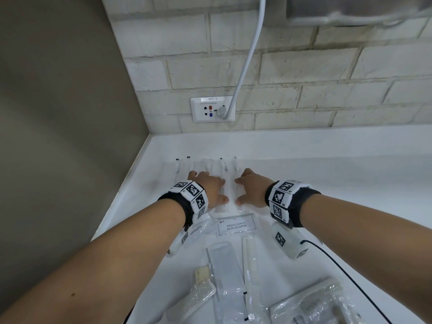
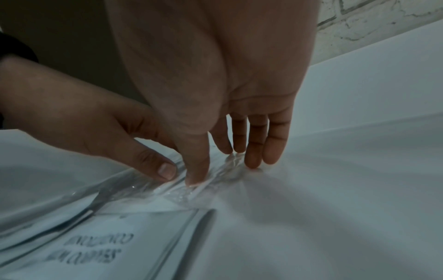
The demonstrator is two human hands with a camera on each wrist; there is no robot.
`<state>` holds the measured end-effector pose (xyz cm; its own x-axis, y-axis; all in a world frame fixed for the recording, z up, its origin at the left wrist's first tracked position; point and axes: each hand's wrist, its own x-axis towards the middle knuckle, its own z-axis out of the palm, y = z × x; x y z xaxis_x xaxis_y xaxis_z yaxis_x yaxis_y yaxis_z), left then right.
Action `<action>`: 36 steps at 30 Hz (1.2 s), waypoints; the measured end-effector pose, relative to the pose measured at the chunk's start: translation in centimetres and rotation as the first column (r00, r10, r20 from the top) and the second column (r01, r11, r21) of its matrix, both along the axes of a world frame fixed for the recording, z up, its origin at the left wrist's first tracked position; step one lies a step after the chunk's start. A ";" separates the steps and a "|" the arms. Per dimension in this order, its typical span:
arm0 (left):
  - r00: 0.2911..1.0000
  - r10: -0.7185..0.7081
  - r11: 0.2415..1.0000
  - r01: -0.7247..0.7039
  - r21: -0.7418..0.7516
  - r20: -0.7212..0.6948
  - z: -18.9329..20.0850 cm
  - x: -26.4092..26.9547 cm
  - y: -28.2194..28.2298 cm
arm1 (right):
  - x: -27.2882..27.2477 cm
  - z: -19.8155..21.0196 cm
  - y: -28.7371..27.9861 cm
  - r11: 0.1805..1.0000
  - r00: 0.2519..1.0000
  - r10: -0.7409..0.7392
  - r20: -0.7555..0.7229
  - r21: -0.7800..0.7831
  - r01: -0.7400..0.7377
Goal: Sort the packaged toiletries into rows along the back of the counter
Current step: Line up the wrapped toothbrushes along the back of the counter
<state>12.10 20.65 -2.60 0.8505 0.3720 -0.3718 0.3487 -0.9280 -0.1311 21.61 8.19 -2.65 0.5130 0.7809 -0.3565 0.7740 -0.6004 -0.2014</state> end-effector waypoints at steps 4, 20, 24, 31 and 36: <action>1.000 0.010 1.000 -0.010 -0.011 0.012 0.1 -0.1 0.0 | -0.1 -0.1 -0.2 1.000 1.000 0.006 0.002 0.012 -0.006; 0.999 0.013 0.997 -0.011 -0.071 0.035 1.0 -1.0 -0.6 | -0.2 0.5 -0.4 1.000 1.000 0.030 0.008 0.005 -0.030; 1.000 0.002 0.998 -0.001 -0.057 0.007 0.5 -0.9 -0.6 | -0.2 0.2 -0.3 1.000 0.999 0.028 0.016 0.005 -0.028; 0.999 0.028 0.995 -0.024 -0.097 0.041 0.8 -0.8 -0.1 | -0.2 0.4 -0.7 0.998 0.999 0.027 -0.022 0.052 -0.026; 0.973 0.097 0.987 -0.067 -0.146 0.209 2.4 -2.9 0.3 | -1.5 2.0 -1.9 0.980 0.999 0.047 -0.012 0.193 -0.044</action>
<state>9.15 20.90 -0.21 0.8845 0.4021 -0.2364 0.4304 -0.8990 0.0813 20.13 6.30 -0.69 0.4705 0.8583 -0.2048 0.7955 -0.5130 -0.3226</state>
